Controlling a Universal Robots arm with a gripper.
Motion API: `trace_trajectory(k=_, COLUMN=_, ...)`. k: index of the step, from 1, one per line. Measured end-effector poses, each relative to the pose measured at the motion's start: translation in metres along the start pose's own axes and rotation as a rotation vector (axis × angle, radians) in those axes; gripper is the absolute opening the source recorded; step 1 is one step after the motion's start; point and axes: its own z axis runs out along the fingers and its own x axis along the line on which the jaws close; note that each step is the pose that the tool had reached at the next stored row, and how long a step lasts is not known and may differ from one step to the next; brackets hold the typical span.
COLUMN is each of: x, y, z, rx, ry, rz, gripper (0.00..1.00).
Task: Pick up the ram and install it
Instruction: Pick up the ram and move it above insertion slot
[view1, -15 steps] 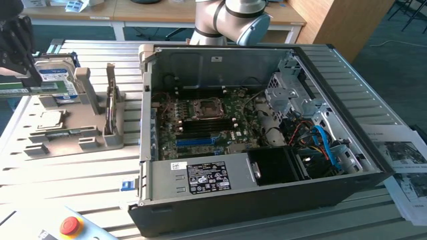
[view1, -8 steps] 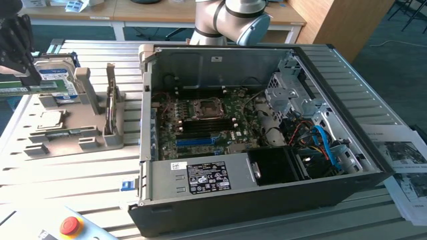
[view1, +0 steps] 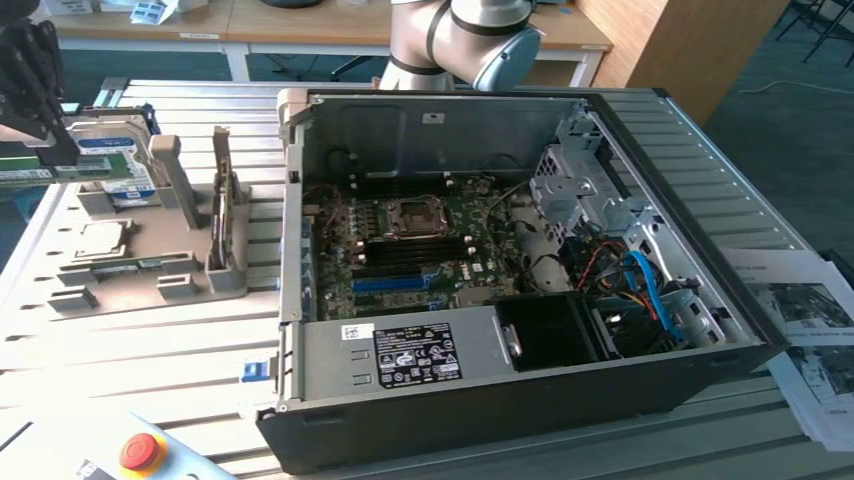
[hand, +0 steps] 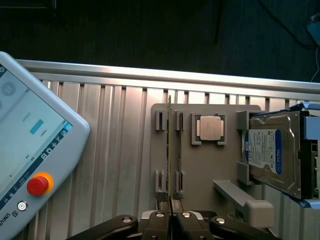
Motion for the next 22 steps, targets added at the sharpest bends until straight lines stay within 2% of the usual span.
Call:
trace_trajectory(k=9, x=0.000, y=-0.0013, z=-0.0007, rx=-0.0004, ry=0.0001, rz=0.000, gripper=0.12)
trace_trajectory(k=22, x=0.001, y=-0.0228, z=-0.0015, rx=-0.0035, ry=-0.0001, rz=0.000, gripper=0.12)
